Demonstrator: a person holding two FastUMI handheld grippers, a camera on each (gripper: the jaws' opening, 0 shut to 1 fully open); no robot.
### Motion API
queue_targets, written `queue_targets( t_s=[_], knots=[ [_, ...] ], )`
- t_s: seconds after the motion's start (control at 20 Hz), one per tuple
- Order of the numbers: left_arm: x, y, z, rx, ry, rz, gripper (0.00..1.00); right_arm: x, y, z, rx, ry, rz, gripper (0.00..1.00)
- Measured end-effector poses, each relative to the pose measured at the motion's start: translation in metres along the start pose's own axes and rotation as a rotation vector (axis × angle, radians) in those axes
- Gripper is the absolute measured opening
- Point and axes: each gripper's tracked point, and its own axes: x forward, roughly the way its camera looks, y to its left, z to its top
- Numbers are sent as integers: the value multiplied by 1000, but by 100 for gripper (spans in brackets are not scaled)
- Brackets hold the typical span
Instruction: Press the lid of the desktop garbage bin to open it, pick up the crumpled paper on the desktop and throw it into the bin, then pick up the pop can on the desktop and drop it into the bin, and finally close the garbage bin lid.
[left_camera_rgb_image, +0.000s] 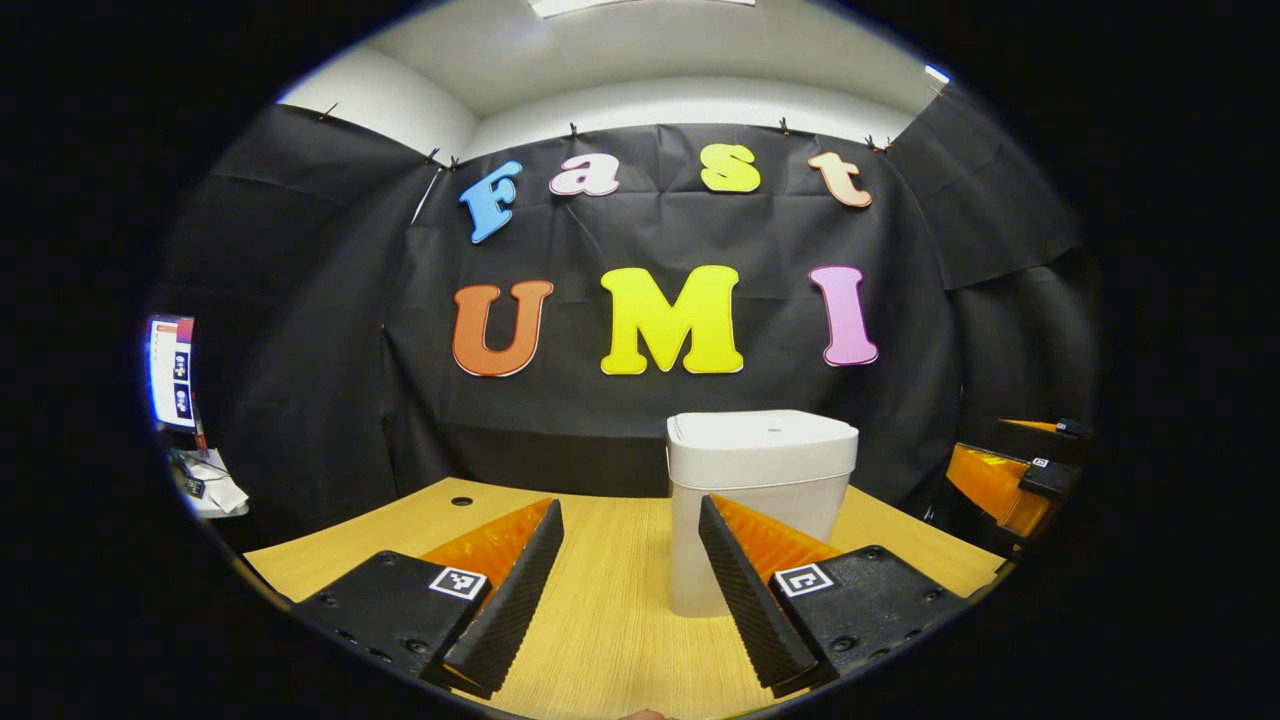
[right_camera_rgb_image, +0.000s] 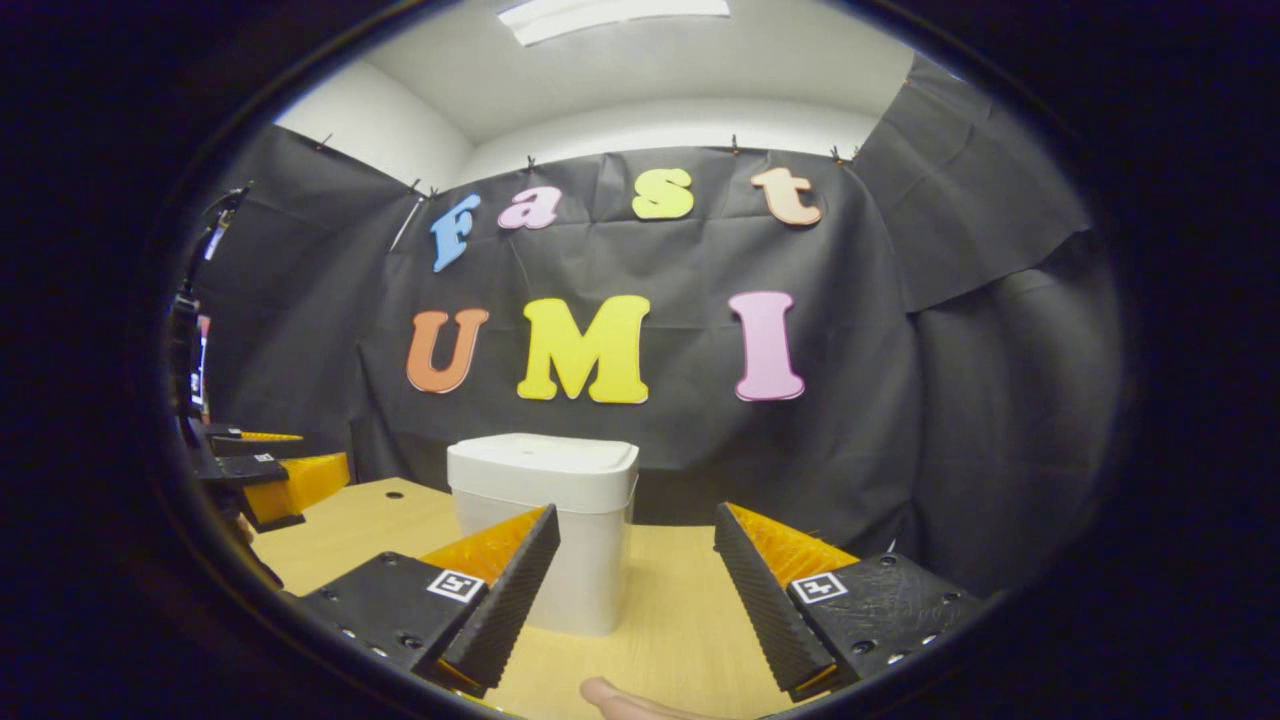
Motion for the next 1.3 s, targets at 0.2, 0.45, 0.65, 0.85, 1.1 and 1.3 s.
queue_targets(
  t_s=[0.2,0.45,0.65,0.85,1.1,1.3],
  knots=[
    [-6,-5,-4,-5,4,-17,89,-15,-3,15,-13,-42,6,95],
    [-12,6,-6,-30,9,-5,89,-30,15,22,-22,-68,71,95],
    [-14,14,-4,-20,-6,19,89,-33,28,15,-8,-35,123,95],
    [-17,13,-5,-11,-10,3,89,-29,22,15,13,-13,124,95],
    [-16,11,-11,-33,2,-20,89,-31,17,17,0,-18,89,97],
    [-18,9,-14,-9,7,-26,89,-35,16,21,-11,-32,82,95]
  ],
)
